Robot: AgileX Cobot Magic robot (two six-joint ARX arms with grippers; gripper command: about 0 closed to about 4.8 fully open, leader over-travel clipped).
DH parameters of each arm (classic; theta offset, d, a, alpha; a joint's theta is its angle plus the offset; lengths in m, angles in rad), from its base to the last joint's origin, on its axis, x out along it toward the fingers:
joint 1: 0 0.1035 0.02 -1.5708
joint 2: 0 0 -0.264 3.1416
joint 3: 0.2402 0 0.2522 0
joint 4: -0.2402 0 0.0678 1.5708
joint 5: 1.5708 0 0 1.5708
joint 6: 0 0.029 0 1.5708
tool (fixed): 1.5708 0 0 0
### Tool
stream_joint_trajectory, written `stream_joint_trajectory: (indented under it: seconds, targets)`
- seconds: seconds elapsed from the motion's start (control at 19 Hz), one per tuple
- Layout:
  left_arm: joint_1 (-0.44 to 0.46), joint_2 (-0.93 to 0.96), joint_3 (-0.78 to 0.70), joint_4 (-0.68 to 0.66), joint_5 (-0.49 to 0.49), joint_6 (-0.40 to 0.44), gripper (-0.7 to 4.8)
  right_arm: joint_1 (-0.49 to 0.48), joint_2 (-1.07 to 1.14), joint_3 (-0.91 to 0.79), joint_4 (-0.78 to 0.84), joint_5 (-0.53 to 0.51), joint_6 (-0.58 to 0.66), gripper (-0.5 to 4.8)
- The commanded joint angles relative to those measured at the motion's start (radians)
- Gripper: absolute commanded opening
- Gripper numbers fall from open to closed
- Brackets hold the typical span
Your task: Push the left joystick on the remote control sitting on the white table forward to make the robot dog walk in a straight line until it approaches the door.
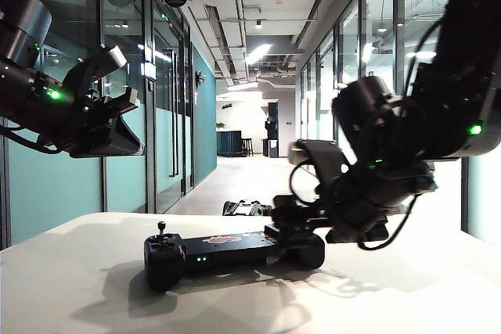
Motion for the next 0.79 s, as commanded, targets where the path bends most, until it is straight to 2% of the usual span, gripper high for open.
stream_joint_trajectory:
  seconds: [0.05, 0.26, 0.74, 0.79]
  targets:
    - [-0.001, -0.002, 0.004, 0.011, 0.007, -0.002, -0.05, -0.017, -0.007, 0.003, 0.032, -0.080, -0.018, 4.00]
    - [-0.001, -0.002, 0.004, 0.011, 0.007, -0.002, -0.05, -0.018, -0.006, 0.003, 0.047, -0.149, -0.054, 4.00]
    - [-0.001, -0.002, 0.004, 0.011, 0.026, -0.002, -0.05, -0.030, -0.005, 0.003, -0.013, -0.157, -0.066, 3.85]
    - [-0.001, -0.002, 0.004, 0.011, 0.026, -0.002, -0.05, -0.030, -0.005, 0.003, -0.014, -0.167, -0.081, 3.62]
